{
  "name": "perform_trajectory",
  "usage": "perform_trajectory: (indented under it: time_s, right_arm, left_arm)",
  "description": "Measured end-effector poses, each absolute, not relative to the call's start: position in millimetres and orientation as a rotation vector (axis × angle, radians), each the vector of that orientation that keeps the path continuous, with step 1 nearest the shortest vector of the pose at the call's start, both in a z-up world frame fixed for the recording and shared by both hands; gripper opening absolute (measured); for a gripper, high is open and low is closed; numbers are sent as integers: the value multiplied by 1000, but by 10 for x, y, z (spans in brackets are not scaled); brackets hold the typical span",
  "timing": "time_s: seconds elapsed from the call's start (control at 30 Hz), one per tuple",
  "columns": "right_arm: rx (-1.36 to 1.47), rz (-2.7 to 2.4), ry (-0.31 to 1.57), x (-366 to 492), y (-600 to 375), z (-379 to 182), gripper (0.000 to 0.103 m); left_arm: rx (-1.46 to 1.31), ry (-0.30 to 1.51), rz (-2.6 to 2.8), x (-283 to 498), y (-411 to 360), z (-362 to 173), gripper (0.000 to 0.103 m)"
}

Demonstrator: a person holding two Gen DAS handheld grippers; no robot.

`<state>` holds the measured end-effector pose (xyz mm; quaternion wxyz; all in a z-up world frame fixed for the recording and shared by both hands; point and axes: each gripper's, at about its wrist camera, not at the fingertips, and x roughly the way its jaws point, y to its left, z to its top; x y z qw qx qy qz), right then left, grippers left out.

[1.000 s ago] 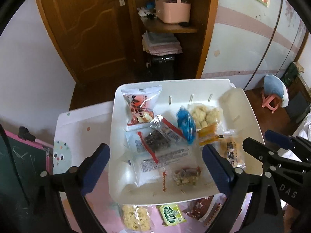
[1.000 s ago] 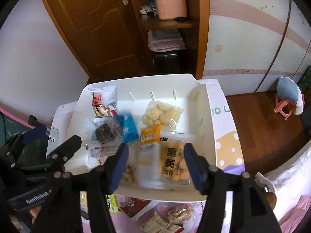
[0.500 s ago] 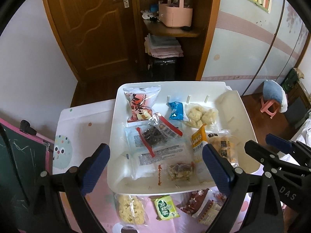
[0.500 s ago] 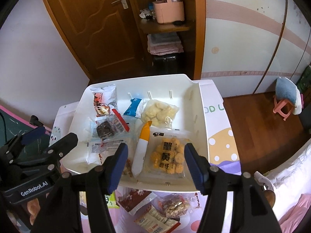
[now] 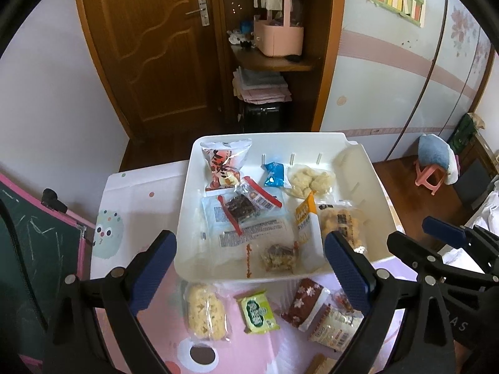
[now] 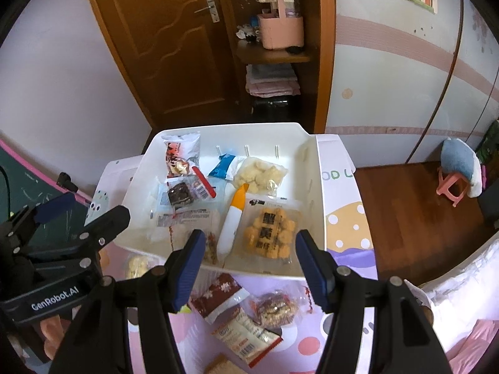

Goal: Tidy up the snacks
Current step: 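Withdraw both tools from the tray back toward the snacks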

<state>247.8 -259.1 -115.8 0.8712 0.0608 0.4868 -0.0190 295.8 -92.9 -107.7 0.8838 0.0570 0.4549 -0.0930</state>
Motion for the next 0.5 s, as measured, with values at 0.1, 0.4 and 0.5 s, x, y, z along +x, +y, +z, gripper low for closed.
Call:
perform_trajectory:
  time_s: [0.1, 0.4, 0.5]
  right_arm:
    - [120, -27, 1017, 2341, -2586, -1143, 61]
    - [86, 2, 1015, 1848, -2539, -1190, 61]
    - [90, 19, 1028, 1679, -2527, -1256, 61]
  left_arm:
    - [125, 942, -194, 2793, -925, -1066, 95]
    - [141, 950, -205, 2309, -918, -1144, 95]
    - [161, 958, -214, 2116, -929, -1220, 95]
